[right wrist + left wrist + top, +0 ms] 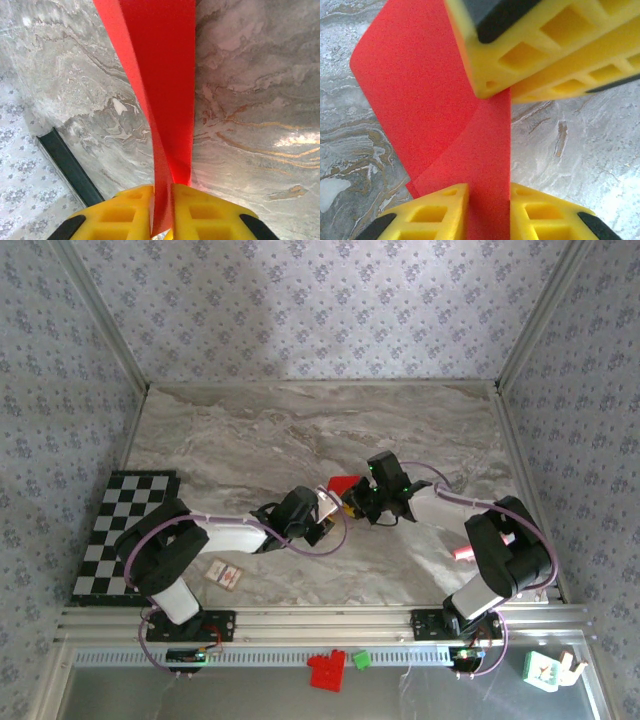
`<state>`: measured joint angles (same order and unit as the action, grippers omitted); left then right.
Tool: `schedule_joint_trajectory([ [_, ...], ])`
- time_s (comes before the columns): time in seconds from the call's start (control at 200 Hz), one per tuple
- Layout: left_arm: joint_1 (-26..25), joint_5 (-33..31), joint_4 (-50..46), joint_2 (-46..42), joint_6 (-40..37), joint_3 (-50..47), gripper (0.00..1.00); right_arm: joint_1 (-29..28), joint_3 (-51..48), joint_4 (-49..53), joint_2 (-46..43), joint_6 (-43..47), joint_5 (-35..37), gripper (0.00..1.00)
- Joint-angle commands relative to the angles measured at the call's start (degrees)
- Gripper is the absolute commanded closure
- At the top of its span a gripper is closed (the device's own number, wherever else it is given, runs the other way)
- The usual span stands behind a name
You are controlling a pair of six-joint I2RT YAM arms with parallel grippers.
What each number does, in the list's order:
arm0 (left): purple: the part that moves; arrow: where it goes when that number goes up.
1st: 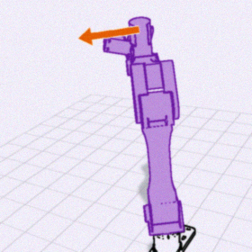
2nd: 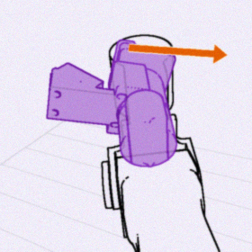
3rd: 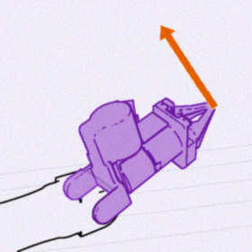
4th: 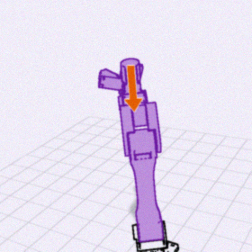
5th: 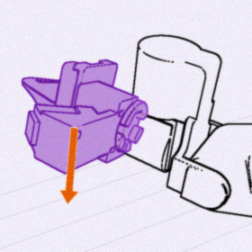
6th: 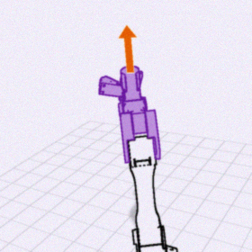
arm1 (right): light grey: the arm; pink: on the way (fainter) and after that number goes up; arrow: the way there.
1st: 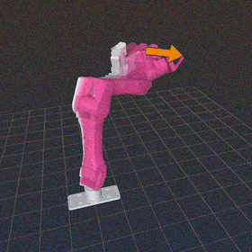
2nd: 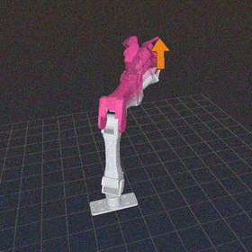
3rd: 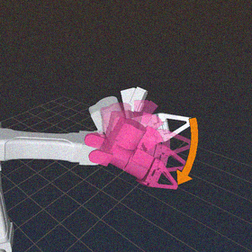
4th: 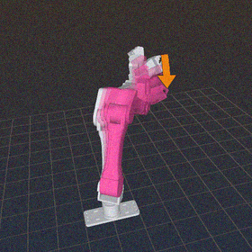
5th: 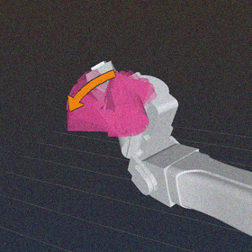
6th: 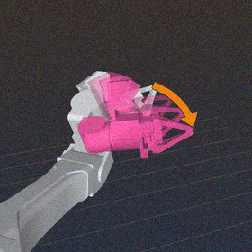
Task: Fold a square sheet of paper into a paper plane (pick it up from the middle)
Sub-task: Fold the wing for the fifth time at the center of the table.
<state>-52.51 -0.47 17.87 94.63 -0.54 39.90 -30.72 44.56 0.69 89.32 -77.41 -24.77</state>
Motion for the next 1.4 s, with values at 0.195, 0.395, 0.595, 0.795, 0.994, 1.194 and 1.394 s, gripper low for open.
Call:
schedule_joint_trajectory([
  [0.195, -0.15, 1.40, 1.95, 0.56, 0.34, -1.24, 0.82, 0.75, 1.63, 4.02, 0.12, 0.72, 0.29, 0.51],
  [0.395, 0.04, 2.29, 3.57, 0.86, 2.64, -2.32, 0.88, 1.68, 1.55, 6.16, -2.20, 2.55, 2.11, 0.29],
  [0.595, 0.96, 4.73, 4.29, 0.63, 6.46, -2.77, 0.97, 3.79, 0.70, 6.82, -6.12, 6.65, 4.35, 0.22],
  [0.795, 2.66, 8.66, 3.98, 0.55, 11.63, -2.27, 1.00, 4.99, 0.17, 7.65, -8.72, 10.20, 5.87, 0.20],
  [0.994, 3.68, 11.76, 5.58, 1.60, 17.64, -2.12, 1.00, 5.32, -0.29, 7.35, -9.75, 12.88, 6.29, 0.19],
  [1.194, 5.37, 15.82, 5.55, 2.30, 23.35, -1.38, 1.00, 5.69, -0.78, 7.13, -10.29, 13.55, 6.32, 0.19],
  [1.394, 6.56, 20.62, 3.38, 3.42, 27.90, 0.98, 1.00, 5.80, -1.19, 5.97, -10.48, 13.69, 6.01, 0.18],
])
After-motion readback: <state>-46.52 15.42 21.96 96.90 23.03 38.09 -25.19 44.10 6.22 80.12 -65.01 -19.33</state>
